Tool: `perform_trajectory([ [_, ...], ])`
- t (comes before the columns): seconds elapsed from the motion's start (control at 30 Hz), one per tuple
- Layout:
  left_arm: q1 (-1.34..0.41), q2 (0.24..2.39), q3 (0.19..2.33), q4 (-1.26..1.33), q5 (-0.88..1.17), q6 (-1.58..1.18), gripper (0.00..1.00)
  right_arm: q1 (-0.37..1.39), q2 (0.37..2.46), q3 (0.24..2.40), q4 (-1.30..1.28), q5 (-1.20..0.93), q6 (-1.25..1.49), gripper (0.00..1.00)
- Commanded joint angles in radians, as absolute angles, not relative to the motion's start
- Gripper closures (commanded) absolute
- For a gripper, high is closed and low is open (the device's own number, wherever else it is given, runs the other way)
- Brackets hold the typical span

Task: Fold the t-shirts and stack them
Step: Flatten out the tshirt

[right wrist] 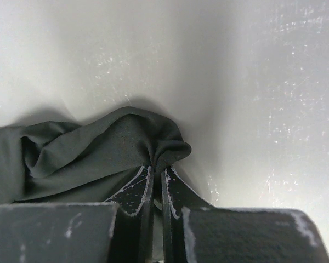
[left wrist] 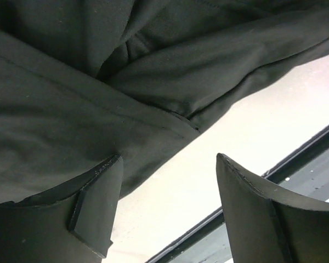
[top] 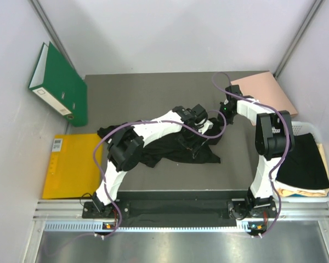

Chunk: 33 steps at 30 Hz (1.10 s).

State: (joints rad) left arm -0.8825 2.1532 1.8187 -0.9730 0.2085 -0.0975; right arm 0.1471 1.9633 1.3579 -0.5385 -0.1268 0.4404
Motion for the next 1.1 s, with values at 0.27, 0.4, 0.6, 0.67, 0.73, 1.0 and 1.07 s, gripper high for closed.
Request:
perform_trajectory([
  [0.27, -0.890, 2.210, 1.804, -0.954, 0.206, -0.089, 0.29, 0.130, 1.967, 1.385, -0.494, -0.137, 0.437, 0.98],
  [0.4, -0.891, 2.221, 1.799, -0.951, 0.203, -0.087, 0.50, 0.127, 1.965, 1.371, -0.485, -0.140, 0.436, 0.98],
  [0.6, -0.893, 2.175, 1.798, -0.965, 0.051, -0.120, 1.00, 0.127, 1.951, 1.350, -0.476, -0.149, 0.439, 0.98],
  [0.67, -0.888, 2.148, 1.799, -0.979, -0.048, -0.141, 1.00, 0.127, 1.944, 1.338, -0.472, -0.147, 0.439, 0.98],
  [0.73, -0.876, 2.099, 1.798, -0.994, -0.118, -0.170, 1.00, 0.126, 1.931, 1.330, -0.471, -0.146, 0.439, 0.98],
  [1.0, -0.680, 1.958, 1.746, -1.022, -0.219, -0.232, 1.00, 0.117, 1.908, 1.296, -0.469, -0.146, 0.416, 0.97],
  [1.07, -0.597, 1.953, 1.703, -1.005, -0.181, -0.236, 1.00, 0.118, 1.910, 1.292, -0.471, -0.150, 0.416, 0.97],
])
